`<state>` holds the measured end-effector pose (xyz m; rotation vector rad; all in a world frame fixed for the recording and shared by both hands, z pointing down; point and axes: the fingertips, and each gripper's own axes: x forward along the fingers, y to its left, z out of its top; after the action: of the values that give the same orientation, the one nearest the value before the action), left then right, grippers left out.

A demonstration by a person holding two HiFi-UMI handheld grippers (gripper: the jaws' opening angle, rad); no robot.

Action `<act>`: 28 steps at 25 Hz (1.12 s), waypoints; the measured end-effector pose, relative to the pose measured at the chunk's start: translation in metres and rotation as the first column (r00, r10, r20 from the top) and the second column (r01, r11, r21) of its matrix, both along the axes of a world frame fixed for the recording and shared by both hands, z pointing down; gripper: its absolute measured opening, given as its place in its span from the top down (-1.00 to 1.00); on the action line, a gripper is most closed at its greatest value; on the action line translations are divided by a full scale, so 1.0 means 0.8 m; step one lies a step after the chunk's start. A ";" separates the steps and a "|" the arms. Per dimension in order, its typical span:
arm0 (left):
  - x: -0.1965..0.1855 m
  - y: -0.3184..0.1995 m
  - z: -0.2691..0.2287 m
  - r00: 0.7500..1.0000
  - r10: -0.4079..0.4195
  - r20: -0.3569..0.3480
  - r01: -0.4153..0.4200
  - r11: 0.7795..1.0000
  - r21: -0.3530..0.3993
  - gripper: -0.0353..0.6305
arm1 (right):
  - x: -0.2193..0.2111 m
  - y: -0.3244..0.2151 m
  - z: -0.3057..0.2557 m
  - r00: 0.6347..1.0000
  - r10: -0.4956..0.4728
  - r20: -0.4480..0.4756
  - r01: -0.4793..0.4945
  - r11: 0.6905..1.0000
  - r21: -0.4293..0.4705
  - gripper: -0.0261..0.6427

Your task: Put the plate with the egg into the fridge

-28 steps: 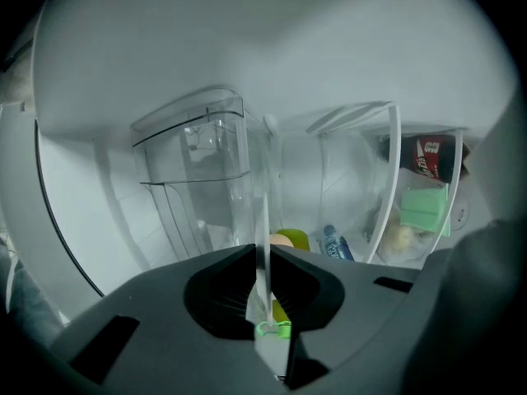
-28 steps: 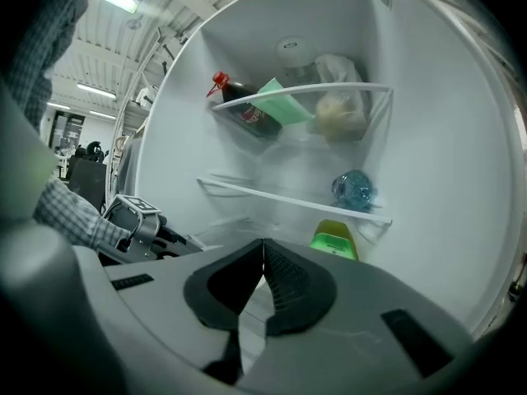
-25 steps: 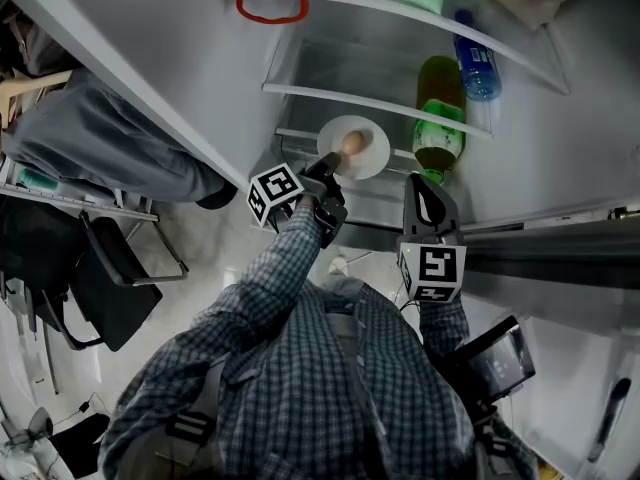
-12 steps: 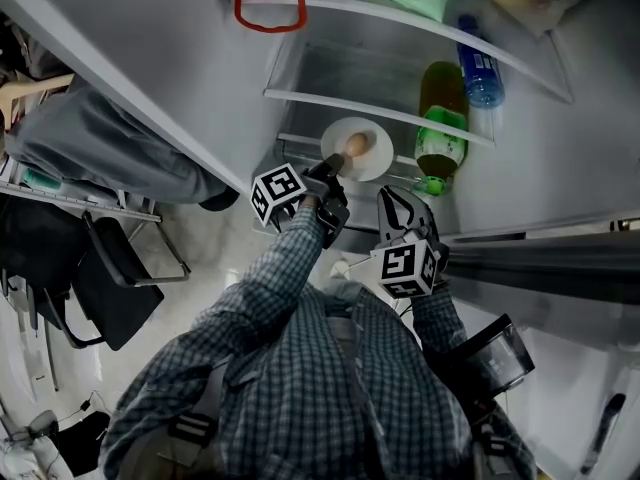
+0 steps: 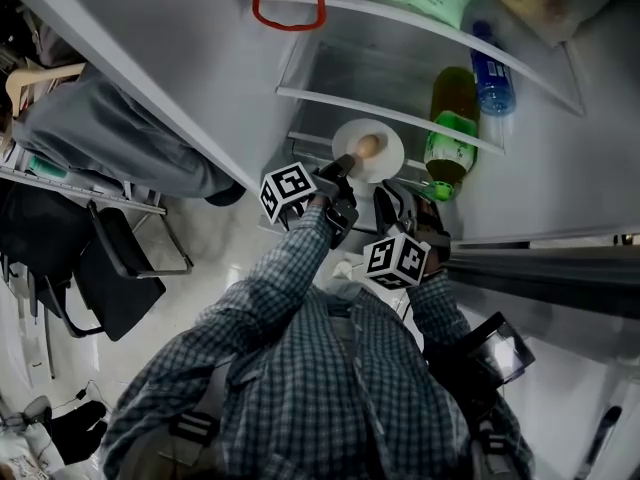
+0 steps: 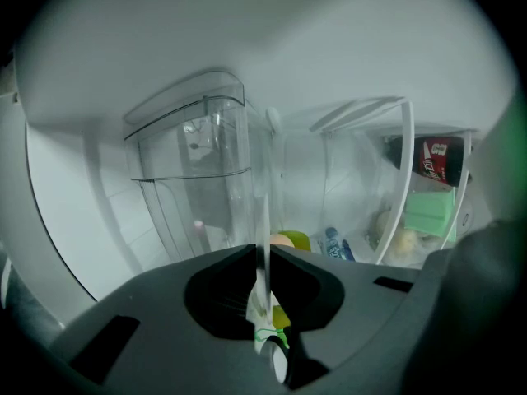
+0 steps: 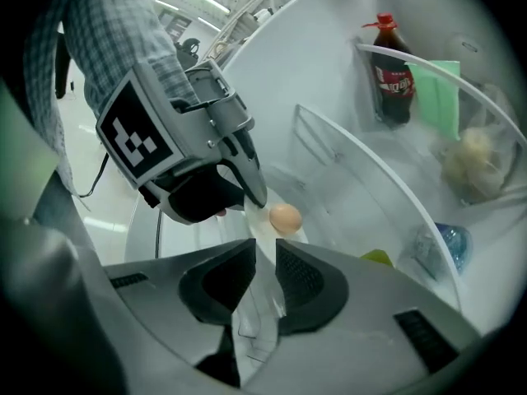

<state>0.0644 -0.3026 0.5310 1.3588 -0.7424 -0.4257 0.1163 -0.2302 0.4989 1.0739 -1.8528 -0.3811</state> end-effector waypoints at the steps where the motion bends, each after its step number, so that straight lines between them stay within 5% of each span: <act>1: 0.000 0.000 0.000 1.000 0.000 0.000 0.000 1.000 0.000 0.78 | -0.002 -0.002 0.003 0.999 -0.018 -0.028 0.018 1.000 -0.002 0.74; 10: 0.000 -0.001 0.000 1.000 -0.003 -0.008 0.003 1.000 -0.004 0.78 | -0.011 -0.013 0.025 0.947 -0.129 -0.293 0.145 0.989 0.034 0.67; 28: -0.001 -0.004 -0.007 1.000 0.009 -0.027 -0.009 1.000 0.017 0.78 | -0.010 -0.026 0.024 0.883 -0.131 -0.451 0.187 0.979 0.082 0.85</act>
<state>0.0638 -0.3056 0.5255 1.3693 -0.7117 -0.4431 0.1084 -0.2509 0.5180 0.8288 -1.5206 -0.7807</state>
